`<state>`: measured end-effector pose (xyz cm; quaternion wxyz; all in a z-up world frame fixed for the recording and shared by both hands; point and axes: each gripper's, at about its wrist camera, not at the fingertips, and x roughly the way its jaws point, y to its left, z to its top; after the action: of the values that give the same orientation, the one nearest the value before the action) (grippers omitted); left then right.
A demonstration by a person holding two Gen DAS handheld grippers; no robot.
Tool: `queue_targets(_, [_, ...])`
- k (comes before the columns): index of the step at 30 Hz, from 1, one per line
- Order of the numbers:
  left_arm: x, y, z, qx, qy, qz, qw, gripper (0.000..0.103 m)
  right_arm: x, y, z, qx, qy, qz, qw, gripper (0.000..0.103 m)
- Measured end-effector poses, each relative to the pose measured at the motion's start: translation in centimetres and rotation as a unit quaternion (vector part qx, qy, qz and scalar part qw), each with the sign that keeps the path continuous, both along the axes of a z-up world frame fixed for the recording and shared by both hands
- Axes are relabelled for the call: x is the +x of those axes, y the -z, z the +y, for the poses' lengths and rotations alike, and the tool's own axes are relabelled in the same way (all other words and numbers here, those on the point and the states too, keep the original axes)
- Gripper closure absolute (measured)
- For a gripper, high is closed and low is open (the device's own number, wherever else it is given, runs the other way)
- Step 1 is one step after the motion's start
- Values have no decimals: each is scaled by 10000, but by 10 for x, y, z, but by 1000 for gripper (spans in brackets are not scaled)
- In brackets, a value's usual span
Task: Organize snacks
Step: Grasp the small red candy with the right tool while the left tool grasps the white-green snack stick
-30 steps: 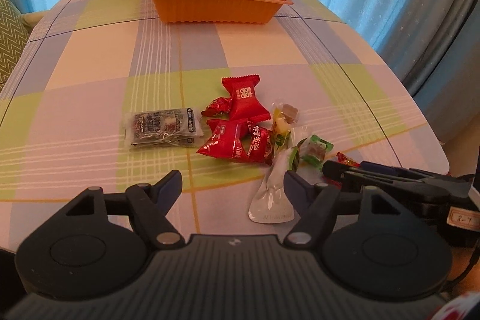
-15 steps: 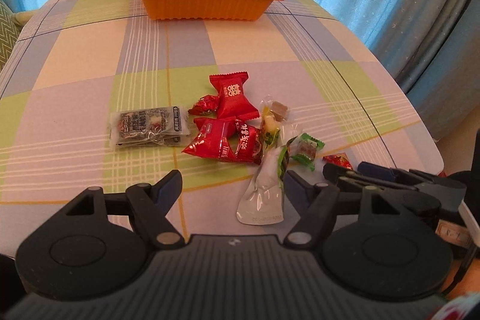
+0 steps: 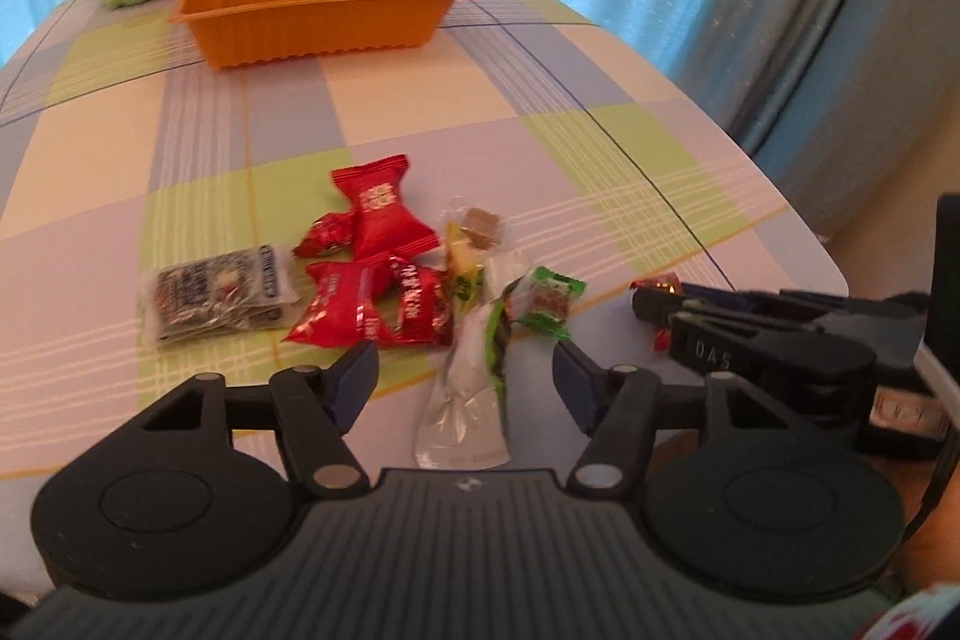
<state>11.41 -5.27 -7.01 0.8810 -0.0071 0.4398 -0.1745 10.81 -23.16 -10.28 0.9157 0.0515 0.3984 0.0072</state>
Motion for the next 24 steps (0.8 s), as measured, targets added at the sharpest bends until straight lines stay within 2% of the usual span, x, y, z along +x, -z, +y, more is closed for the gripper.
queue_targets(2, [5, 3, -8, 117, 157, -10, 9998, 50, 1, -1, -5, 61, 94, 11, 9999, 82])
queue_targets(4, [9, 7, -15, 266, 310, -47, 9992, 61, 1, -1, -7, 70, 105, 16, 9999, 82])
queue_targets(7, [15, 14, -27, 495, 556, -74, 9972, 70, 0, -2, -9, 98, 125, 7, 9999, 82])
queue_targets(15, [19, 31, -39, 953, 768, -84, 9924, 77, -1, -1, -11, 153, 163, 9, 9997, 82])
queue_targets(18, [20, 31, -37, 933, 700, -85, 9931, 82, -1, -2, -11, 174, 158, -19, 9997, 82])
queue_targets(24, [19, 22, -29, 541, 472, -65, 9974, 83, -4, -7, -12, 205, 151, -119, 9996, 82])
